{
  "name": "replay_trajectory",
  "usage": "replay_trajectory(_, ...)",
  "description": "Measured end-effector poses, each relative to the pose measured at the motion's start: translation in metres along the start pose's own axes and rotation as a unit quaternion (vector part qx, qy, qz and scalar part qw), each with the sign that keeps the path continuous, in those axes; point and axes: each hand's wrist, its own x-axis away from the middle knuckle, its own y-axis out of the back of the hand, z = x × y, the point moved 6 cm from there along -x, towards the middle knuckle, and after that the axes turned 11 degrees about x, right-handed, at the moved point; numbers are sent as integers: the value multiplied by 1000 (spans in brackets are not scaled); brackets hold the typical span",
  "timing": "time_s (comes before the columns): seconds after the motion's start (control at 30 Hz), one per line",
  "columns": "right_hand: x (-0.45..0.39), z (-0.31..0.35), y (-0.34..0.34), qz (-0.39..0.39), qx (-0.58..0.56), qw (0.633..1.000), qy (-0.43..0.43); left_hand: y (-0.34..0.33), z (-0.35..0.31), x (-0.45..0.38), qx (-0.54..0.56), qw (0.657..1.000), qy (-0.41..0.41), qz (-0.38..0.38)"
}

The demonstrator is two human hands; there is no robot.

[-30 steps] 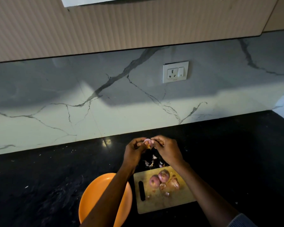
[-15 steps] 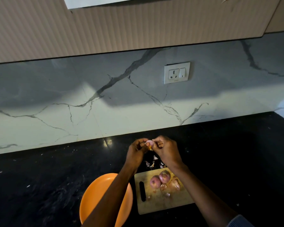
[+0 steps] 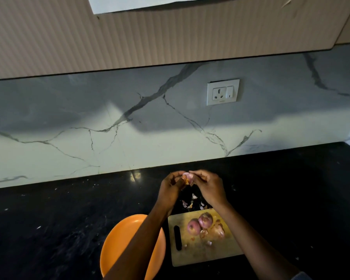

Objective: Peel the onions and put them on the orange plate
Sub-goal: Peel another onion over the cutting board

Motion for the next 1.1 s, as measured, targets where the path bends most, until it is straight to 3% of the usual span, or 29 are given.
replay_trajectory(0.23,9,9,4,-91,140,983,72,-3,6,0,-43,999,-11,-17)
replay_trajectory(0.4,10,10,4,-96,174,976,94,-6,6,3,-42,999,-17,-16)
replay_trajectory(0.53,7,5,3,-82,121,988,54,-5,5,3,-31,999,-10,-13)
replay_trajectory(0.67,3,-1,0,-13,10,1000,-24,0,4,3,-18,1000,-1,-16)
replay_trajectory(0.87,4,-1,-1,-1,-75,997,-32,-3,-2,5,-23,1000,-9,-10)
replay_trajectory(1.1,6,10,7,-83,91,992,42,-6,-3,0,-38,999,-24,-19)
